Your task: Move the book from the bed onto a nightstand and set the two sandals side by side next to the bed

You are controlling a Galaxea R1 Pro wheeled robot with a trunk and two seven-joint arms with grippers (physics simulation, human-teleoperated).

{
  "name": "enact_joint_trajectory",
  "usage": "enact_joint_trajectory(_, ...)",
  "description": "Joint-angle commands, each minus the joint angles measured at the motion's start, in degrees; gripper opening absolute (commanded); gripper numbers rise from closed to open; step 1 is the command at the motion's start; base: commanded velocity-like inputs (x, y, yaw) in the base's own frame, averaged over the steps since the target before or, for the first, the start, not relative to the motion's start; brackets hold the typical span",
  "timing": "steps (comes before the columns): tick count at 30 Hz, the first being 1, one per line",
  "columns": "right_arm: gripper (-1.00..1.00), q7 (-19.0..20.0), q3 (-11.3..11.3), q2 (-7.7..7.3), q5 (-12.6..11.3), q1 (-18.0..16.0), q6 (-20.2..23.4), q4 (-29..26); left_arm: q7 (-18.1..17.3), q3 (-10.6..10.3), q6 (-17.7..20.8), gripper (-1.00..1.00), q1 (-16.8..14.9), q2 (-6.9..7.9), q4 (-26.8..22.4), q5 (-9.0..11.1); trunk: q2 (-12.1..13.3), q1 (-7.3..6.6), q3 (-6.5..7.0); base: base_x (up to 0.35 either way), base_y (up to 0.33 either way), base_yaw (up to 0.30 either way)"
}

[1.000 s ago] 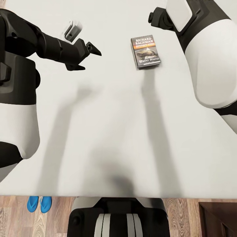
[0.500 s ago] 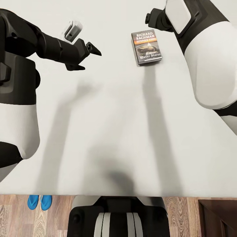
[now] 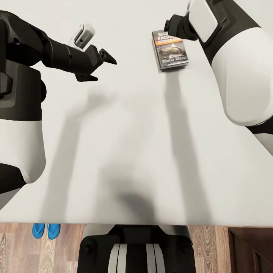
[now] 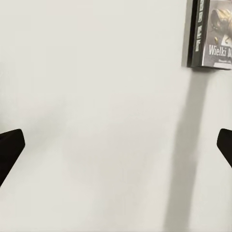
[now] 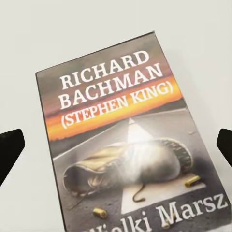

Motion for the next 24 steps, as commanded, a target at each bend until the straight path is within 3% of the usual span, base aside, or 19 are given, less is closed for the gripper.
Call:
enact_joint_trajectory(1,1.00,-0.4,-0.2,0.03,-0.6,0.0,0.1,0.0,0.6,0.0,0.3,1.00,0.0,0.03,0.0,0.5,0.0,0.00,-0.11,0.000,0.000,0.000)
enact_joint_trajectory(18,1.00,-0.2,-0.2,-0.02,-0.5,0.1,-0.8,0.1,0.6,-0.1,0.3,1.00,0.0,0.04,-0.2,0.5,0.0,0.00,-1.47,0.000,0.000,0.000)
enact_joint_trajectory(24,1.00,0.0,0.0,-0.02,-0.6,0.1,-2.6,-0.2,0.6,-2.6,-0.7,1.00,-0.1,0.32,-1.2,0.8,0.0,0.00,-1.56,0.000,0.000,0.000)
